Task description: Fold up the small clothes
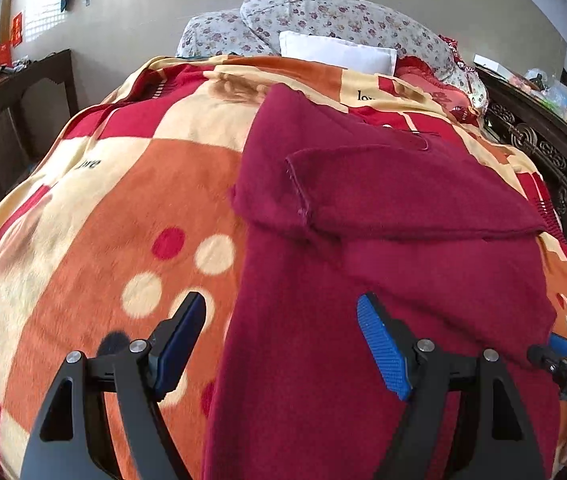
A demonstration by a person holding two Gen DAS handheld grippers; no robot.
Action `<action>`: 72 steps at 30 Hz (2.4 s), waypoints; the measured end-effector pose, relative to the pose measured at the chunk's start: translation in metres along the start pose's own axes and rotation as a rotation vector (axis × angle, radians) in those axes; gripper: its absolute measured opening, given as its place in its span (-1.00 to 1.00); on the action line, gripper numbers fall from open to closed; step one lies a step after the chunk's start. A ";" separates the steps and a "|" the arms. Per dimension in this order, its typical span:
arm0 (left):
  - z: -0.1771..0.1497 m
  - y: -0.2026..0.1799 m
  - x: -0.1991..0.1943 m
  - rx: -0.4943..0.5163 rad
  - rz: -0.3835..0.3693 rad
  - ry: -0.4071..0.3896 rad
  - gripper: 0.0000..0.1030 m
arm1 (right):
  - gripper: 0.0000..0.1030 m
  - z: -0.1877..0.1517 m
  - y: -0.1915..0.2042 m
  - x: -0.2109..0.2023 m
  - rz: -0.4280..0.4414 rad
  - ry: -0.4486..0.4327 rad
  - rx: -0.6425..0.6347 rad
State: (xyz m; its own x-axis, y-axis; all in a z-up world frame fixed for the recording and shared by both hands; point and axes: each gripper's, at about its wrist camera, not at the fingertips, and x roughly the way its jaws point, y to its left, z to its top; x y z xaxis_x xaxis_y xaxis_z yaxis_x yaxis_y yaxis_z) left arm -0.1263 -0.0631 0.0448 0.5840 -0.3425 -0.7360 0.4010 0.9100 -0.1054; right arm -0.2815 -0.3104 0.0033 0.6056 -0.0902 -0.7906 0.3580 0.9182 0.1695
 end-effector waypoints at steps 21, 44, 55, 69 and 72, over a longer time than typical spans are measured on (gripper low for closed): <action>-0.067 0.032 -0.057 0.007 -0.032 0.053 0.64 | 0.56 -0.068 -0.004 -0.073 0.101 -0.011 0.074; -0.106 0.055 -0.051 -0.049 -0.094 0.175 0.72 | 0.58 -0.018 -0.015 -0.063 0.123 -0.141 0.101; -0.102 0.050 -0.040 -0.001 -0.089 0.156 0.82 | 0.06 0.066 0.007 0.020 0.125 -0.032 -0.115; -0.094 0.056 -0.035 -0.040 -0.107 0.151 0.83 | -0.91 0.090 0.008 0.030 -0.048 -0.086 -0.278; -0.095 0.056 -0.036 -0.033 -0.105 0.151 0.83 | -0.90 0.086 0.005 0.048 -0.054 -0.041 -0.263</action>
State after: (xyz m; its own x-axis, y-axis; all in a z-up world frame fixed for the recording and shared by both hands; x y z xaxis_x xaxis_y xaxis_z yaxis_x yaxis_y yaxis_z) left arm -0.1919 0.0220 0.0019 0.4264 -0.3998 -0.8114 0.4294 0.8790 -0.2074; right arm -0.1897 -0.3438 0.0171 0.6211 -0.1524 -0.7688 0.1971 0.9798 -0.0350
